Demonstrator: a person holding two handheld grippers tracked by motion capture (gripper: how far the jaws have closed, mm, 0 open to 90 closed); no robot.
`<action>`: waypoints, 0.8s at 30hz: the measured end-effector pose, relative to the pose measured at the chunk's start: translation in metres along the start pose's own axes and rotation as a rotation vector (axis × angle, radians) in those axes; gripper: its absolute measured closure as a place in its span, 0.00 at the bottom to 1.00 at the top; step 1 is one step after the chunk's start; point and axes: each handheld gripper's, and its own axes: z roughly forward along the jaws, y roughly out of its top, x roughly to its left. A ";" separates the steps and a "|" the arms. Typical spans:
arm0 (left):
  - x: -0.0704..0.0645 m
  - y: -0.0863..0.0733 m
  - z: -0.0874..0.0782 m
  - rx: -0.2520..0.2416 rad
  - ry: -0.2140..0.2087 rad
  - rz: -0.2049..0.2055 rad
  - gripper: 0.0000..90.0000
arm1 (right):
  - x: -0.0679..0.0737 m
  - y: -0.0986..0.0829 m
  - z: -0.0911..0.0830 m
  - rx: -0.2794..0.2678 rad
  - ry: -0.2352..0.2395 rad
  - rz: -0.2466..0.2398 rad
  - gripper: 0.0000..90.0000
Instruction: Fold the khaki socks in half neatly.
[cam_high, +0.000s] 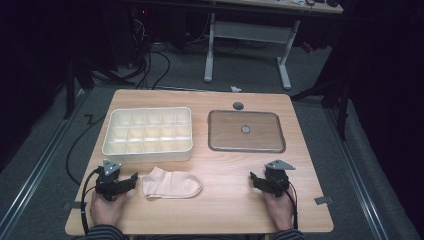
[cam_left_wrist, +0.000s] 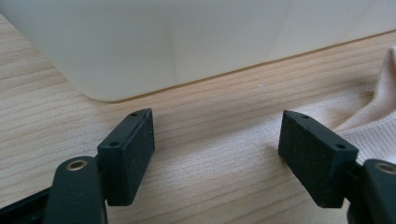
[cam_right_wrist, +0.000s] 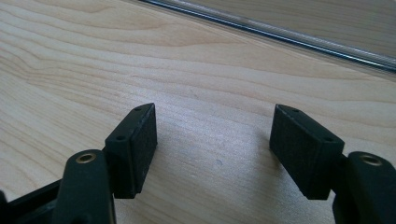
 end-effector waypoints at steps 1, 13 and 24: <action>0.000 0.000 0.000 0.000 -0.001 -0.001 0.30 | 0.000 0.000 0.000 0.000 0.000 0.000 0.36; 0.001 0.000 0.000 0.000 -0.007 -0.008 0.31 | 0.000 0.000 0.000 0.000 0.001 0.000 0.36; 0.001 0.000 0.000 -0.002 -0.008 -0.011 0.31 | 0.000 0.000 0.000 0.000 0.001 -0.001 0.35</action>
